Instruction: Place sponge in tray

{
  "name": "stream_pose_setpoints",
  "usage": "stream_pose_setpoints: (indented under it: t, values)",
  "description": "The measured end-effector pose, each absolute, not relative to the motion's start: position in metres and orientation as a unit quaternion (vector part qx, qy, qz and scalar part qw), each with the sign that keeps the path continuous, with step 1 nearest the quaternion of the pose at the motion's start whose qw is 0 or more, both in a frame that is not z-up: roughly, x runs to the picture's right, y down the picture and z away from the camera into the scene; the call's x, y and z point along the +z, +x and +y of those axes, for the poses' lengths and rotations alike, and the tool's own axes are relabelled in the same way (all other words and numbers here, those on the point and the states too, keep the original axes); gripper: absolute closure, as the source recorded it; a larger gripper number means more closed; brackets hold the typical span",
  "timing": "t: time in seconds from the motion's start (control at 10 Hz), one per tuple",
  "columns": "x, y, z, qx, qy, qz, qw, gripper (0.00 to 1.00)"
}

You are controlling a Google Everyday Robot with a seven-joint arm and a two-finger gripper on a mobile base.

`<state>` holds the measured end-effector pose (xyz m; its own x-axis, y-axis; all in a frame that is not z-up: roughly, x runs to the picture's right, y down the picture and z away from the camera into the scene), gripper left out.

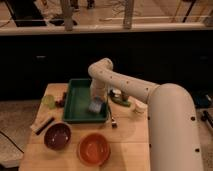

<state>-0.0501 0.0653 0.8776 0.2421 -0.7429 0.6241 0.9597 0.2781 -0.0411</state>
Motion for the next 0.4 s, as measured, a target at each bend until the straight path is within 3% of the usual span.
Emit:
stream_pose_setpoints:
  t: [0.2,0.4]
  values:
    - [0.87,-0.059,0.063,-0.574,-0.206,-0.254,0.751,0.96]
    - [0.861,-0.066,0.059,-0.583,-0.195,-0.259,0.745,0.78]
